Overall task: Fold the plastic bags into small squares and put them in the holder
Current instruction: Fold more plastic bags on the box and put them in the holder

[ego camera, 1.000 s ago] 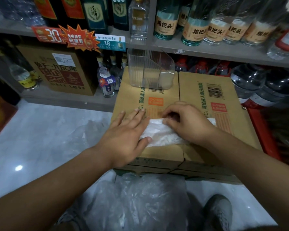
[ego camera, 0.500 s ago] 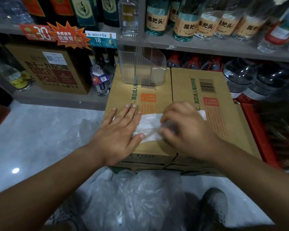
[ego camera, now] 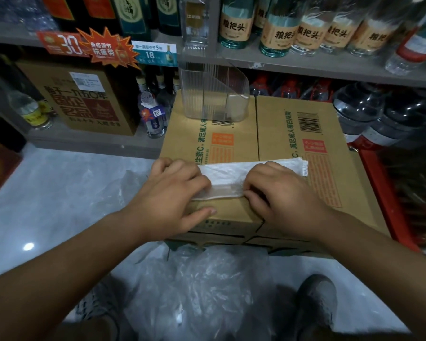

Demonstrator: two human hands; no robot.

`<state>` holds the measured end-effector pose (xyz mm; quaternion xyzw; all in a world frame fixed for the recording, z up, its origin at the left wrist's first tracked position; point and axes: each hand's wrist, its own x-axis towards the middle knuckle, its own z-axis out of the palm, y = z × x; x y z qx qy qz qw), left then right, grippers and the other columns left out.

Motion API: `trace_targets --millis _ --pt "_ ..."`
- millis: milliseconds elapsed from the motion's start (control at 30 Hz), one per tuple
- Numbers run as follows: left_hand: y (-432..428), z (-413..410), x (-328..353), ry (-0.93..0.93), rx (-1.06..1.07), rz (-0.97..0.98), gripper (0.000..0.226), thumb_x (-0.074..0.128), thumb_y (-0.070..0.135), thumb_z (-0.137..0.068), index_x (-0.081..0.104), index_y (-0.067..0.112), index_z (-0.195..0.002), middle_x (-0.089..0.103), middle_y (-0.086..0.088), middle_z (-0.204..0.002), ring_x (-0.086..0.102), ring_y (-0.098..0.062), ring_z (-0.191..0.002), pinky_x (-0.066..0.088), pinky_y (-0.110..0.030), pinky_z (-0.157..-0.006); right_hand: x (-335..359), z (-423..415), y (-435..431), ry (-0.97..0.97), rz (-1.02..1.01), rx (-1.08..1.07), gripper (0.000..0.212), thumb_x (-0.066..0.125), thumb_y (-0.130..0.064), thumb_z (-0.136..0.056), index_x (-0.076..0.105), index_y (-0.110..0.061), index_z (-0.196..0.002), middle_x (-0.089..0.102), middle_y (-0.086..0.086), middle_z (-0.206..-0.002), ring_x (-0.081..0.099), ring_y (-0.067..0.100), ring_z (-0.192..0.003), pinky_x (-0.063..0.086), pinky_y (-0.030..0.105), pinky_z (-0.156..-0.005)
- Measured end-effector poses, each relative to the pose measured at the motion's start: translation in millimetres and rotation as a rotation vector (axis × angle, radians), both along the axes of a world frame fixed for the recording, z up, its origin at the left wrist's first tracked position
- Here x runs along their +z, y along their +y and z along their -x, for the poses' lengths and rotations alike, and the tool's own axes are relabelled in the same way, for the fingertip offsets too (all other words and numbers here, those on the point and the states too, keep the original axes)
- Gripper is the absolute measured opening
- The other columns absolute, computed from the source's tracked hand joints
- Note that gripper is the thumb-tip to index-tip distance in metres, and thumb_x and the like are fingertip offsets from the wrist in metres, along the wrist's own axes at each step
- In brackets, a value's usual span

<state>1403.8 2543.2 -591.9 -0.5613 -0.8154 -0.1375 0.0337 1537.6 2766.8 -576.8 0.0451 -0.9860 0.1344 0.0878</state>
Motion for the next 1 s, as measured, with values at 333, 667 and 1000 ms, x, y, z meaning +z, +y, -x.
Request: trace_targets --millis 333,667,1000 --pt "-5.0 8.2 5.4 -0.17 0.289 -0.108 0.04 0.04 0.051 -0.095 0.067 0.025 -0.081 0.059 0.009 -0.077 0.055 -0.017 -0.075 0.033 -0.033 -0.07 12.8 12.0 15.9 -0.118 0.25 -0.249 0.012 0.063 -0.035 -0.095 0.066 -0.024 -0.097 0.063 -0.012 -0.091 0.055 0.01 -0.089 0.046 0.033 -0.077" --pt "-0.4 29.1 16.1 -0.253 0.56 0.058 0.022 0.057 0.043 -0.096 0.066 0.023 -0.093 0.068 0.0 -0.084 0.063 -0.027 -0.085 0.047 -0.036 -0.068 11.1 40.3 12.2 -0.19 0.24 -0.486 0.017 0.059 -0.032 -0.097 0.064 -0.017 -0.089 0.063 -0.001 -0.083 0.057 0.015 -0.075 0.041 0.027 -0.059" --pt "14.9 7.6 -6.2 -0.148 0.121 0.267 0.082 0.008 0.063 -0.097 0.002 0.014 -0.162 -0.002 -0.004 -0.171 -0.012 -0.015 -0.156 -0.011 -0.037 -0.125 13.8 45.5 3.6 -0.208 0.014 -0.444 0.014 0.055 -0.03 -0.095 0.059 -0.019 -0.087 0.066 0.001 -0.081 0.061 0.026 -0.078 0.043 0.034 -0.064"
